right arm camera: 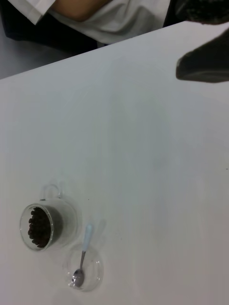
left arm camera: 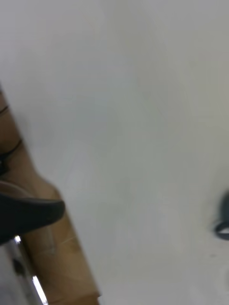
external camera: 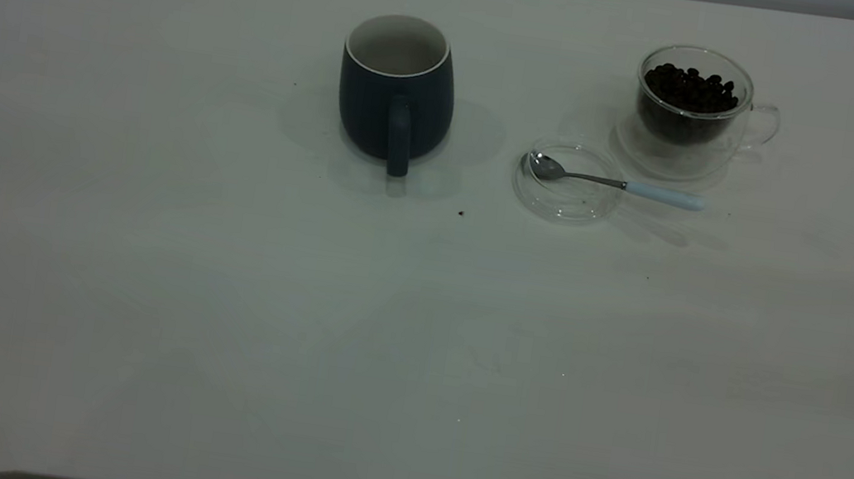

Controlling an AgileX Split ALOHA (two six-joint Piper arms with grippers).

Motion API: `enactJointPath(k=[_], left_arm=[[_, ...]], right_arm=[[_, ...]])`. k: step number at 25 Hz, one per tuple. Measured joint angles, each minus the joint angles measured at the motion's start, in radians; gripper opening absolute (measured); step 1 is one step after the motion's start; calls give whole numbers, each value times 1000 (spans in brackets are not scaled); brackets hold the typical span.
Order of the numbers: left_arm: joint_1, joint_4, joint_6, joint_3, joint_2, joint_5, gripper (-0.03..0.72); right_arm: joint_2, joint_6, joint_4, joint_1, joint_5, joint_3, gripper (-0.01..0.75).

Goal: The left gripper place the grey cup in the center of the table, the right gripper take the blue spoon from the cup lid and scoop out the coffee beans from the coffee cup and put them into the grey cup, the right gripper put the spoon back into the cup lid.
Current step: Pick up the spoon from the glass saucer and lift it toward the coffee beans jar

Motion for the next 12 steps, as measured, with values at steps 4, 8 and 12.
enactJointPath(k=[4,8,12], left_arm=[[0,-15,12,176,-138,0,530],[0,-16,14,290,-212,-5,530],[0,-27,15,321,-243,-7,530]], right_arm=[[0,0,0,0,0,0,240],[0,0,0,0,0,0,240],[0,0,0,0,0,0,240]])
